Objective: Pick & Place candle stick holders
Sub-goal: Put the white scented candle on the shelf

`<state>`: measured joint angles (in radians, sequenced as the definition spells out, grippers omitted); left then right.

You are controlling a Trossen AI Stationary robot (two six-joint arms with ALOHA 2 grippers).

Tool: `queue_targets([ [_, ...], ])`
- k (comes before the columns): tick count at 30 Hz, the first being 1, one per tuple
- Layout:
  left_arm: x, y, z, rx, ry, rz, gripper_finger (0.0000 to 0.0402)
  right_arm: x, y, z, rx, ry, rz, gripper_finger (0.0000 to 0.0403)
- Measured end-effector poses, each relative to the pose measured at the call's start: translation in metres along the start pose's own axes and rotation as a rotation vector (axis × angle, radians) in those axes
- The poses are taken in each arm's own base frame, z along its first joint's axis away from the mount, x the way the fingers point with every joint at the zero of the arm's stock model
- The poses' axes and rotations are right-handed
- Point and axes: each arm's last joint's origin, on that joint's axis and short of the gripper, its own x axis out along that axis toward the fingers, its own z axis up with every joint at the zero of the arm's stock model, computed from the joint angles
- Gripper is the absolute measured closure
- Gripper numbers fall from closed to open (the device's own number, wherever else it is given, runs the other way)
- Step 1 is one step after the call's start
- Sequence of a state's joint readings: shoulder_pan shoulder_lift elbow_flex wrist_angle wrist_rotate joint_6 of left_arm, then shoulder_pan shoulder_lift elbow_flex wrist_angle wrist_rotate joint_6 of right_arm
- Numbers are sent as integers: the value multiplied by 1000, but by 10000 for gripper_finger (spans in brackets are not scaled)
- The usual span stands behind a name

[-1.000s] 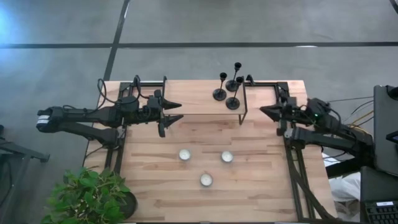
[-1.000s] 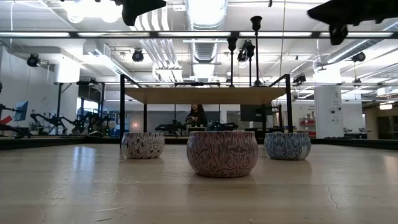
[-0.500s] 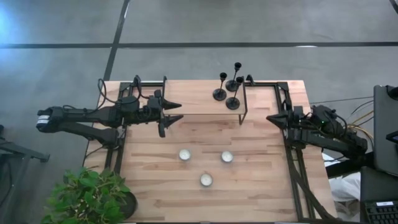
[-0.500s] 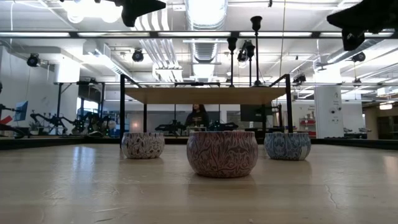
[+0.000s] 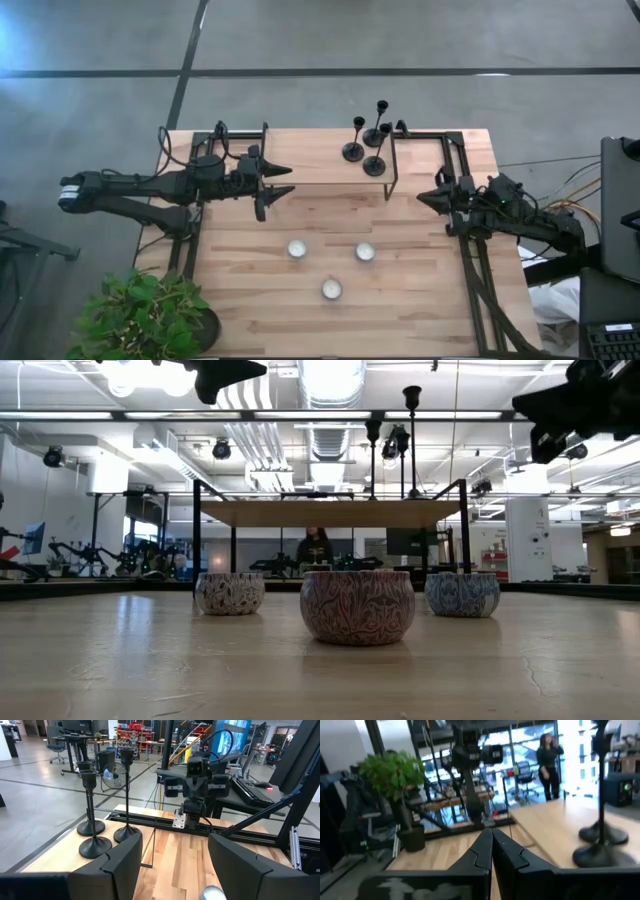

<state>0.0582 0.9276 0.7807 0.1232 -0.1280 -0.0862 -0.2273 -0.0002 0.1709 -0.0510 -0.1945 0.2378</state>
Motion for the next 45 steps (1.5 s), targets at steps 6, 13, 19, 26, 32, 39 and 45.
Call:
queue_targets([
  [6,0,0,0,0,1,0,168,4,-1,-17,27,29,12,395],
  [13,0,0,0,0,1,0,168,7,0,-31,35,57,12,395],
  [19,0,0,0,0,1,0,168,9,-1,-45,30,86,-24,395],
  [26,0,0,0,0,1,1,168,9,-1,-51,-7,106,-33,395],
  [32,0,0,0,0,1,1,168,10,-2,-52,-68,125,-36,394],
  [39,0,0,0,0,1,1,168,12,-2,-56,3,168,-50,394],
  [45,0,0,0,0,1,1,168,14,-3,-58,-6,192,-54,394],
])
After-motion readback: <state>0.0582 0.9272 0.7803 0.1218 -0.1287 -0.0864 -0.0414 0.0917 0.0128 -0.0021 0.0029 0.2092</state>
